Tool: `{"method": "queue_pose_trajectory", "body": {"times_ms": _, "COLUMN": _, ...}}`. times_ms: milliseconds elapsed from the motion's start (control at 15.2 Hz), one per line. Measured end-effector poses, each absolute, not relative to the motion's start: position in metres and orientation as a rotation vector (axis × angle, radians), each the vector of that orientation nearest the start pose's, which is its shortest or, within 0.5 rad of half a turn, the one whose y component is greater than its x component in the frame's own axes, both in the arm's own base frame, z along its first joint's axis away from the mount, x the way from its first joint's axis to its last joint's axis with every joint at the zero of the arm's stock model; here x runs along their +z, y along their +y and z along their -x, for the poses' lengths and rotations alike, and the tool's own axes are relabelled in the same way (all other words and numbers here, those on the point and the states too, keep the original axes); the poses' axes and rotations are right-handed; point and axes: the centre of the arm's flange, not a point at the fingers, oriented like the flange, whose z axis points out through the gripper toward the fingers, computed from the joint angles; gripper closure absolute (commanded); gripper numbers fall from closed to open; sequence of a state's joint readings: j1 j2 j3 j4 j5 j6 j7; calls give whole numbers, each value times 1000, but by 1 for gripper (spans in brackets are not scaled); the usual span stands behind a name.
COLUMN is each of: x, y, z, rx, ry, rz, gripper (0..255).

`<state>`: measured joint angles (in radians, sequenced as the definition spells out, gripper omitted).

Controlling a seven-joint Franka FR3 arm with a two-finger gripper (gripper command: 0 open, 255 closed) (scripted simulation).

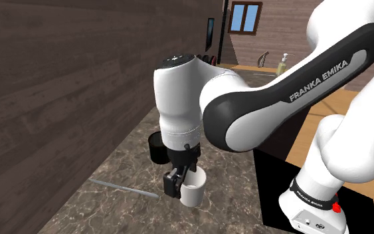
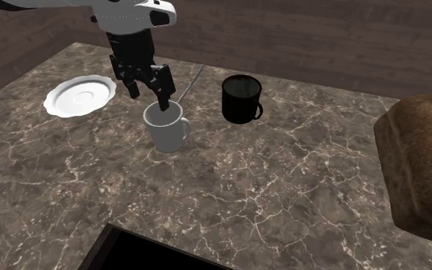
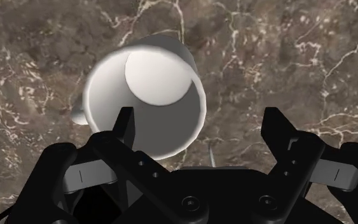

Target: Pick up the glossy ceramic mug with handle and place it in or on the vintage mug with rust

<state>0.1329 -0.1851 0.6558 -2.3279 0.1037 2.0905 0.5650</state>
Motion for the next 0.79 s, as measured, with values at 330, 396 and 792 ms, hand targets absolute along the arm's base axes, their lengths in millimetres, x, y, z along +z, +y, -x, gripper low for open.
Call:
{"method": "queue_pose_trajectory", "body": {"times_ms": 330, "x": 366, "y": 342, "z": -328, "rx": 84, "ry": -248, "rz": 3204, "gripper": 0}}
{"method": "queue_pose_trajectory", "body": {"times_ms": 396, "x": 364, "y": 343, "z": -328, "rx": 84, "ry": -248, "rz": 3204, "gripper": 0}}
{"method": "queue_pose_trajectory", "body": {"times_ms": 792, "x": 361, "y": 342, "z": -328, "rx": 84, "ry": -248, "rz": 3204, "gripper": 255}}
